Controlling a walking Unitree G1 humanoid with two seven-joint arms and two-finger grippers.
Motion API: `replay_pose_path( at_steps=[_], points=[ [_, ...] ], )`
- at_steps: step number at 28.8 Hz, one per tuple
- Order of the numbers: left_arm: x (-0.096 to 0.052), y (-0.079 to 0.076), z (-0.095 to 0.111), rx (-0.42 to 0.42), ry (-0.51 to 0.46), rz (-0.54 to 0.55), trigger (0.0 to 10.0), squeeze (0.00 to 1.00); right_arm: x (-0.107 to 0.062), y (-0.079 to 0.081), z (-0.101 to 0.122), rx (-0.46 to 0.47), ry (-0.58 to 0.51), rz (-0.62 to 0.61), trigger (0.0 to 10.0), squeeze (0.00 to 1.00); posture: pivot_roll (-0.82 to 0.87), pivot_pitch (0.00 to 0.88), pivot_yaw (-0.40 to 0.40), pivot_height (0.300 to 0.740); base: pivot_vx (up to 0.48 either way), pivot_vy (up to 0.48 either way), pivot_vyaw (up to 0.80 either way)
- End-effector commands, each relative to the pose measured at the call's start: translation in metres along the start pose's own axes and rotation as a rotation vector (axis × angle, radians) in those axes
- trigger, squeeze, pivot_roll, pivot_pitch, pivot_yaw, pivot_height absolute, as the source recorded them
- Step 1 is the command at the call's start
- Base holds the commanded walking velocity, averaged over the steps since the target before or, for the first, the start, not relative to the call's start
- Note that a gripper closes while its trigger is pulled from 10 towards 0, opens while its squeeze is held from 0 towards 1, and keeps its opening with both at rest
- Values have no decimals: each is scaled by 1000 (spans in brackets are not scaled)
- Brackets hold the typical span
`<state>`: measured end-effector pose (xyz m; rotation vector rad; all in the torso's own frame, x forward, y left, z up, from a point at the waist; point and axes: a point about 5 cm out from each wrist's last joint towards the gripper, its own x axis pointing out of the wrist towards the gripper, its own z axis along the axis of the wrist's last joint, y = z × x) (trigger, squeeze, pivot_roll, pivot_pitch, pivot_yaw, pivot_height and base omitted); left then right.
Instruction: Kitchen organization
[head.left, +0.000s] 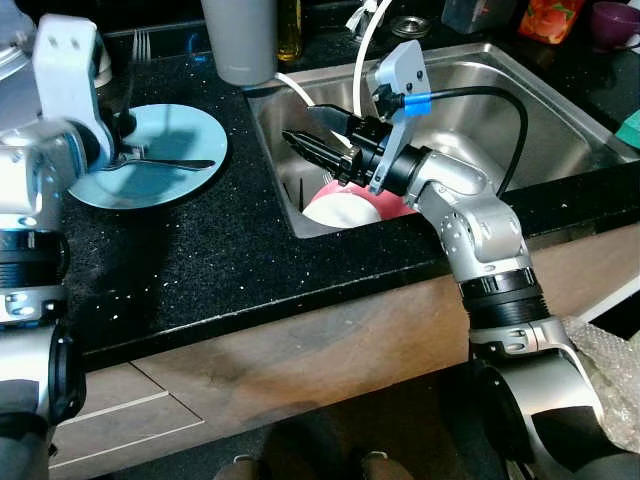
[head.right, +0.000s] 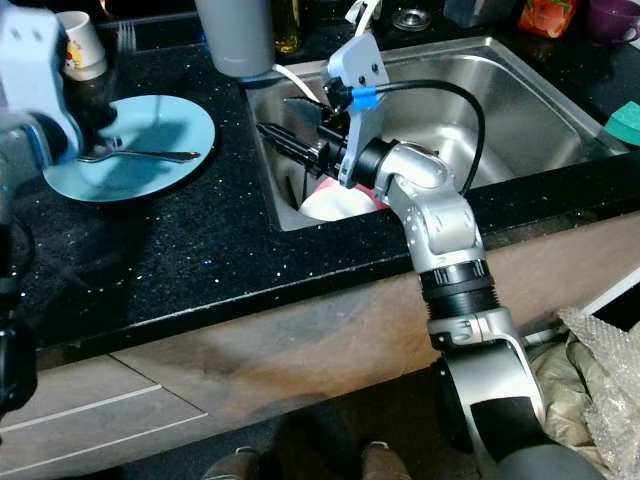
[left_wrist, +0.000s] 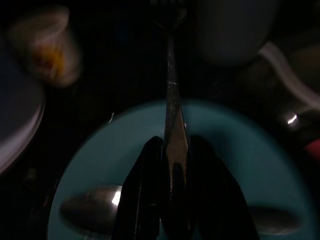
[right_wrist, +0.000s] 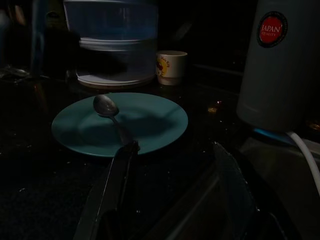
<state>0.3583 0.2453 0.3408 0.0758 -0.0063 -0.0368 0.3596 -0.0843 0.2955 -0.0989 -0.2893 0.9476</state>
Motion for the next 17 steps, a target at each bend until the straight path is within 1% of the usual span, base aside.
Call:
replay_pose_path(
  at_steps=[1,2,3,6,10,11,13,14,15,17],
  points=[
    [-4,-15,12,-1,-78,-97,0,0,1,-1,5,-8,-17,1,10000,0,55,170,27,740,0,0,0],
    [-5,-20,13,7,-94,-128,0,0,1,0,5,-6,-18,1,10000,0,55,170,27,740,0,0,0],
    [-5,-20,13,7,-94,-128,0,0,1,0,5,-6,-18,1,10000,0,55,170,27,740,0,0,0],
    [-8,-33,10,40,-139,-207,0,0,2,1,5,0,-24,-2,10000,0,55,170,30,740,0,0,0],
    [-16,-54,-1,52,-169,-361,0,0,1,3,6,35,-60,-34,10000,0,52,167,29,740,0,0,0],
    [-19,-60,-4,76,-171,-406,0,0,1,4,7,51,-78,-50,10000,0,51,166,30,740,0,0,0],
    [-28,-73,-14,161,-155,-517,0,0,2,5,8,73,-103,-74,10000,0,49,163,30,740,0,0,0],
    [-32,-78,-19,227,-167,-555,0,0,2,5,9,86,-116,-89,10000,0,49,163,30,740,0,0,0],
    [-34,-81,-23,262,-173,-575,0,0,2,6,10,97,-126,-101,10000,0,50,162,32,740,0,0,0],
    [-35,-81,-27,266,-171,-580,0,0,2,6,10,114,-138,-119,10000,0,49,162,31,740,0,0,0]
  ],
)
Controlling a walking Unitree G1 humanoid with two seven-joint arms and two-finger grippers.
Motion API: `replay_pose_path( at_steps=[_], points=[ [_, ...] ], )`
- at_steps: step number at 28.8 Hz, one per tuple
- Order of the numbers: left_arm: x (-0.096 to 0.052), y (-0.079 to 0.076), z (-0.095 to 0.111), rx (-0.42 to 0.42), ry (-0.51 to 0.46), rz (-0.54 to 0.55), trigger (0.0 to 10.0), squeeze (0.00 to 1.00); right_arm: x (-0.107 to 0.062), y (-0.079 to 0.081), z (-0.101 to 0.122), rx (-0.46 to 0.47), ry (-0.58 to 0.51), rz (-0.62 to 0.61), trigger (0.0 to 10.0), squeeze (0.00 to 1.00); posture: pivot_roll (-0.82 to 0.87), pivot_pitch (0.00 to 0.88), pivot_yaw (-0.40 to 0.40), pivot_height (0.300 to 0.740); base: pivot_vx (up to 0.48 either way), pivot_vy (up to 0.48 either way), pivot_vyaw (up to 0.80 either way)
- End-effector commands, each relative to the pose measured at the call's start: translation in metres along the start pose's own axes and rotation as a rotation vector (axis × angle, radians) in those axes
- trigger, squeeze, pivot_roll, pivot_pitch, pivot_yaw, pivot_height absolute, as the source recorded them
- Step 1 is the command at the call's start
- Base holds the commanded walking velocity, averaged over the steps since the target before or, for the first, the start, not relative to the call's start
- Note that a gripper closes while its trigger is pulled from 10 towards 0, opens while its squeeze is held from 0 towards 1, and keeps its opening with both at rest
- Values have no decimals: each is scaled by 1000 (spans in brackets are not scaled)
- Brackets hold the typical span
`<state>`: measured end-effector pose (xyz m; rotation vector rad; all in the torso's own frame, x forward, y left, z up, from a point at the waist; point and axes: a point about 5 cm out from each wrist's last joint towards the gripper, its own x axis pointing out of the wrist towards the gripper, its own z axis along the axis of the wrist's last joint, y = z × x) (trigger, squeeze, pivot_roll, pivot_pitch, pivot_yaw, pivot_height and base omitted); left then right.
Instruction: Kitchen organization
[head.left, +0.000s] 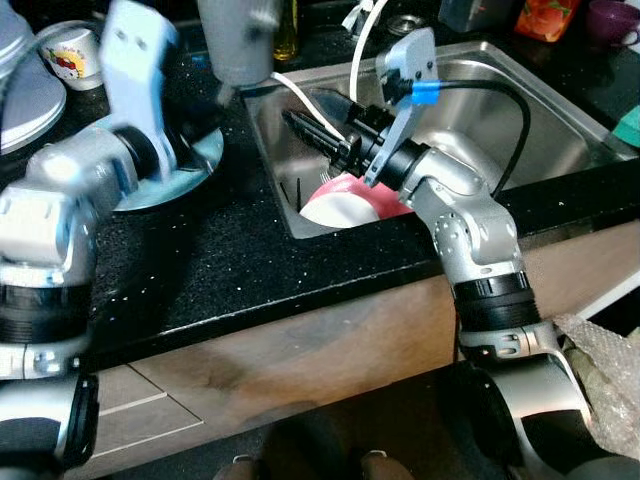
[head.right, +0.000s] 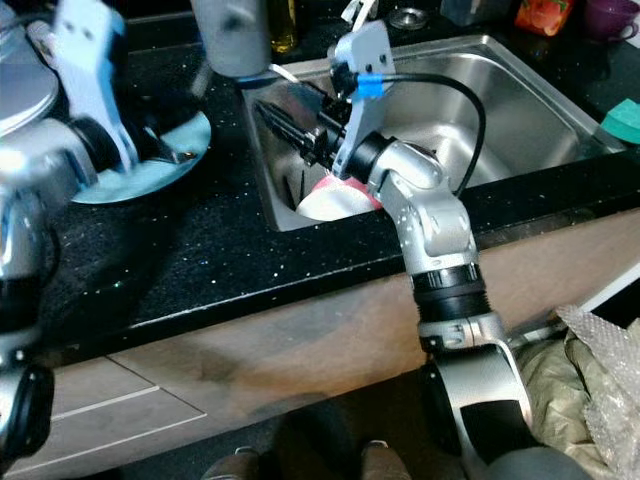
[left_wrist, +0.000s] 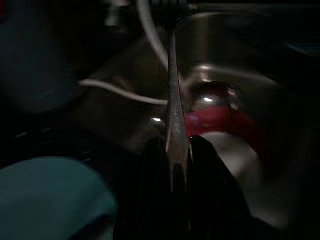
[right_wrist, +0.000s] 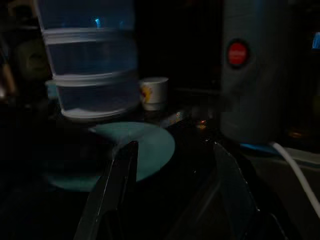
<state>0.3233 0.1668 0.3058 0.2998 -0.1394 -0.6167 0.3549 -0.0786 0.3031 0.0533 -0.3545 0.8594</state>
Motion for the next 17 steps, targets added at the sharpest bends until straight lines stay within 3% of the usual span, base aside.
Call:
replay_pose_path(
  at_steps=[1,2,4,6,7,12,13,14,15,17],
  points=[
    [-4,2,-2,28,-1,12,0,0,-2,2,2,52,-37,-36,10000,0,48,161,31,740,0,0,0],
    [-4,2,-2,28,-1,12,0,0,-2,2,2,52,-37,-36,10000,0,48,161,31,740,0,0,0],
    [-7,5,-6,54,-22,63,0,0,-3,7,1,166,-64,-82,10000,16,48,158,32,740,0,0,0],
    [-8,4,-7,57,-32,67,0,0,-3,9,0,191,-64,-88,10000,16,47,157,32,740,0,0,0],
    [-8,3,-6,67,-42,71,0,0,-4,11,-2,242,-64,-101,10000,1000,47,156,33,740,0,0,0],
    [-9,-1,-10,112,-59,78,0,0,-5,22,-12,438,-17,-124,10000,1000,44,147,37,740,0,0,0],
    [-8,-2,-11,111,-62,75,0,0,-4,25,-14,472,-5,-119,10000,839,44,147,37,740,0,0,0],
    [-7,-4,-12,116,-60,69,0,0,-3,28,-14,512,-3,-108,10000,247,45,145,39,740,0,0,0],
    [-7,-5,-14,120,-59,67,0,0,-2,31,-15,551,-6,-97,10000,0,44,143,39,740,0,0,0],
    [-6,-7,-17,121,-51,63,0,0,0,37,-13,621,-21,-75,10000,0,44,143,39,740,0,0,0]
  ],
)
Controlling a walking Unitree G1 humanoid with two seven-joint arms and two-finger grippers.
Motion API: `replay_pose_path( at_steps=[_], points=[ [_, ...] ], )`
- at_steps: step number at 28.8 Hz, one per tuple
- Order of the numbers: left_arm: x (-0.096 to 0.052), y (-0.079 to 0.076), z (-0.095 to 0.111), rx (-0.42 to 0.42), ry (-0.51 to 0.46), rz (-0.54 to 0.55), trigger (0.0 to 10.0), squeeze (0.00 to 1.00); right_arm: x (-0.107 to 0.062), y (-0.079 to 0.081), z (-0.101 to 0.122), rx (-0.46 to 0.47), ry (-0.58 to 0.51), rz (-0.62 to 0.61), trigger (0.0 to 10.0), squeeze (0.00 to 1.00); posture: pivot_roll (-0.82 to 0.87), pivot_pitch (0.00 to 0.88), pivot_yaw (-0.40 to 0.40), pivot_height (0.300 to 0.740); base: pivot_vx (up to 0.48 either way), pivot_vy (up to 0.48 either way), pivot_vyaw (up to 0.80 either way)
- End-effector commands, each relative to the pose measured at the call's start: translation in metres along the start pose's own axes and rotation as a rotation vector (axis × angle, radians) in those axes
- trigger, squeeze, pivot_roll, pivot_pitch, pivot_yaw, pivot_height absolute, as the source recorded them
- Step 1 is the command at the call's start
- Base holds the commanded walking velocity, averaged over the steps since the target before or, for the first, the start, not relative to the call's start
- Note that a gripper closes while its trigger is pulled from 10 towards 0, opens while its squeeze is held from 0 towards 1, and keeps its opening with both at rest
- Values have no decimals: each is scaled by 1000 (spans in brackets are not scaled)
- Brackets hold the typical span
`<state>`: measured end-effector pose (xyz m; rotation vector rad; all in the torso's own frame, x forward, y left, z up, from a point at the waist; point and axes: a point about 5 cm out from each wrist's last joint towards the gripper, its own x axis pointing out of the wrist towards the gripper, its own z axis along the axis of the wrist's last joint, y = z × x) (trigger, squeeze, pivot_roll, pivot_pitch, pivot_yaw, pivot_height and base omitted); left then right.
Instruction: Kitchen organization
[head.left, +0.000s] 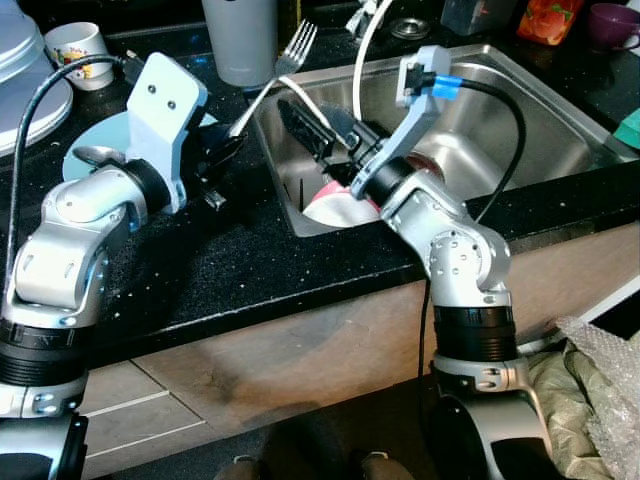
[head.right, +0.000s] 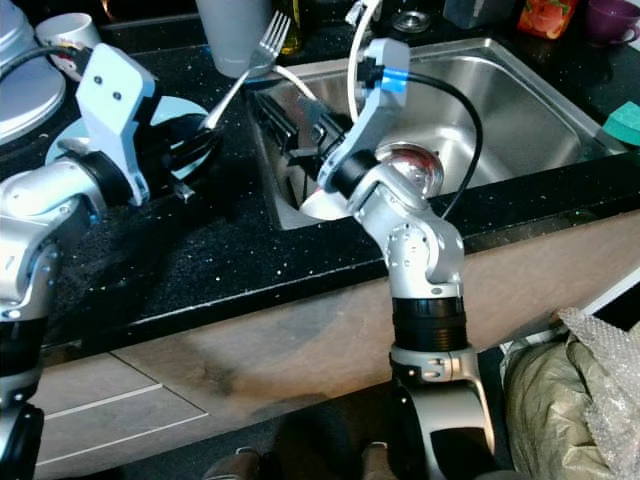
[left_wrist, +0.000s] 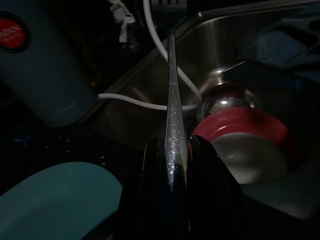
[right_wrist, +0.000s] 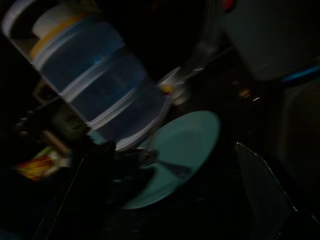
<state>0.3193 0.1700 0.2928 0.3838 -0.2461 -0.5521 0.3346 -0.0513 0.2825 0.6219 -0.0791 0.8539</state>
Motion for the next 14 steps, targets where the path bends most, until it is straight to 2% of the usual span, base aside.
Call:
replay_pose_path(
  at_steps=[1,3,6,10,14],
  points=[
    [0,-4,-5,8,12,-9,0,0,-2,7,4,41,-16,30,10000,0,42,140,39,740,0,0,0],
    [1,-6,-7,10,13,-11,0,0,0,13,4,98,-14,61,10000,0,43,139,39,740,0,0,0],
    [1,-5,-9,8,21,-1,0,0,0,16,5,121,-15,76,10000,0,44,139,38,740,0,0,0],
    [1,-5,-10,5,18,-7,0,0,0,18,7,120,-5,75,10000,0,42,138,38,740,0,0,0],
    [2,-14,-6,-20,-21,-64,0,0,1,15,2,93,30,39,10000,0,43,139,37,740,0,0,0]
  ],
)
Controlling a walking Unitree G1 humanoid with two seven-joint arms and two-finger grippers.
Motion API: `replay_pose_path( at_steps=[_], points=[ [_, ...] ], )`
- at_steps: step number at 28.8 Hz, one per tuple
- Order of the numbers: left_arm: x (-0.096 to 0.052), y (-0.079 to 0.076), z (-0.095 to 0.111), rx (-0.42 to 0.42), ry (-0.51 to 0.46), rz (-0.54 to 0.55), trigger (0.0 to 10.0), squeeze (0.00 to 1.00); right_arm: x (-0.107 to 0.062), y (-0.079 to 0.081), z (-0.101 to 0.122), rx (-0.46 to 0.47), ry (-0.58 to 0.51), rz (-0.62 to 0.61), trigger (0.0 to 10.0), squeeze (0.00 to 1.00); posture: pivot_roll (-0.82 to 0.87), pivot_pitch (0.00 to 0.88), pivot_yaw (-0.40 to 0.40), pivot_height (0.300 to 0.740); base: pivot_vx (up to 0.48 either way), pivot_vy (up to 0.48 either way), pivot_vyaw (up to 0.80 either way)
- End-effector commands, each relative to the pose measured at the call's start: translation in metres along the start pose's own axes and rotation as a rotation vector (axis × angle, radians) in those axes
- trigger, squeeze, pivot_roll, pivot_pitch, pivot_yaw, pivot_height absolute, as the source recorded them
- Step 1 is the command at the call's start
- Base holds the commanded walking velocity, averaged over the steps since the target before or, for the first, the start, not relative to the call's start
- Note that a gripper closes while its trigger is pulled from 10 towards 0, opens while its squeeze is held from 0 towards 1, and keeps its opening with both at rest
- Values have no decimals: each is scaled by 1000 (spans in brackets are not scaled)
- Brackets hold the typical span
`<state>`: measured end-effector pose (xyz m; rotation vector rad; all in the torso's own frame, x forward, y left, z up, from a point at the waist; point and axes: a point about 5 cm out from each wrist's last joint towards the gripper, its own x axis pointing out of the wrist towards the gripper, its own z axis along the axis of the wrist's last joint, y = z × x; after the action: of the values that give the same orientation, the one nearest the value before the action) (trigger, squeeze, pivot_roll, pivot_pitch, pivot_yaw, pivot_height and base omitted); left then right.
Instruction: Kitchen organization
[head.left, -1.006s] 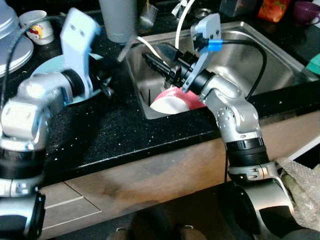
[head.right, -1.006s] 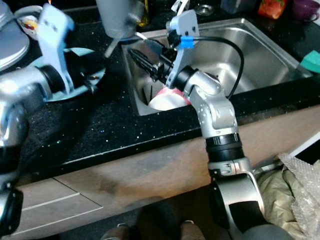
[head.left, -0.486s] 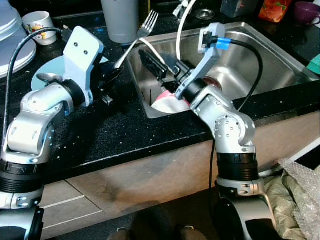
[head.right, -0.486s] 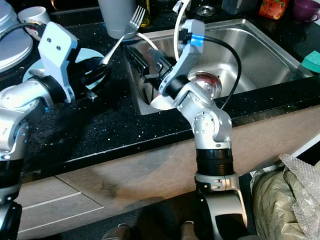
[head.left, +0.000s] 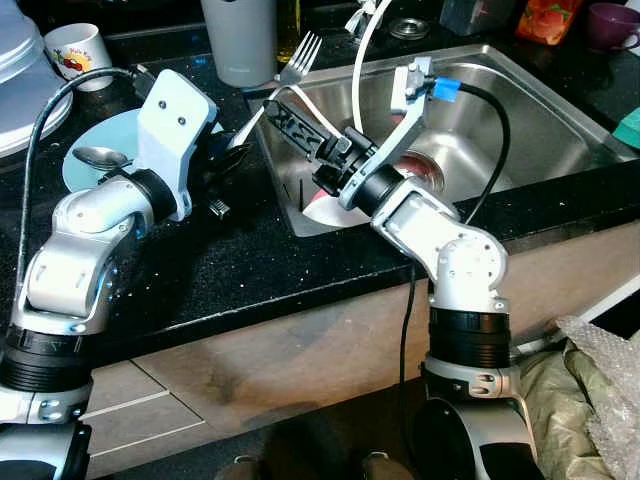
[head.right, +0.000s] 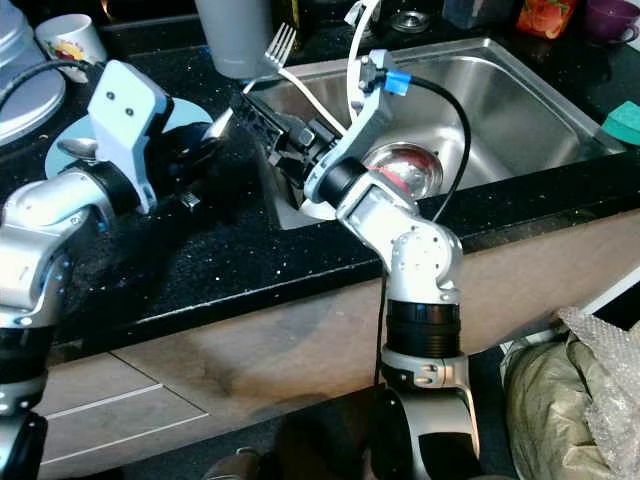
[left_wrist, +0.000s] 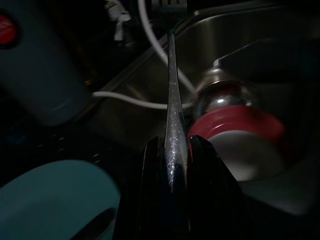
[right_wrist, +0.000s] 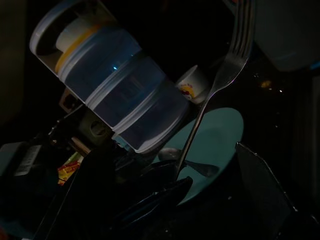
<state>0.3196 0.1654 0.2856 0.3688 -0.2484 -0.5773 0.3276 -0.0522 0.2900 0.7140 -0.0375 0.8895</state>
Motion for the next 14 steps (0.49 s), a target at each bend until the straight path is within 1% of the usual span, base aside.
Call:
replay_pose_path(
  at_steps=[1,3,5,6,13,14],
  points=[
    [0,-7,-1,-5,-9,-42,0,0,4,6,-4,-8,23,11,10000,0,43,139,37,740,0,0,0],
    [0,-14,3,-29,-37,-83,0,0,4,5,-5,-9,38,-11,10000,0,45,139,37,740,0,0,0],
    [0,-16,3,-40,-42,-96,0,0,4,4,-5,-7,39,-16,10000,0,45,139,37,740,0,0,0],
    [-1,-20,4,-46,-44,-124,0,0,4,3,-5,-7,37,-27,10000,0,44,139,38,740,0,0,0],
    [-1,-22,3,-45,-39,-143,0,0,4,-2,-3,0,25,-69,10000,0,44,138,38,740,0,0,0],
    [-1,-22,3,-45,-40,-145,0,0,4,-3,-3,1,23,-74,6588,0,44,138,38,740,0,0,0]
  ],
)
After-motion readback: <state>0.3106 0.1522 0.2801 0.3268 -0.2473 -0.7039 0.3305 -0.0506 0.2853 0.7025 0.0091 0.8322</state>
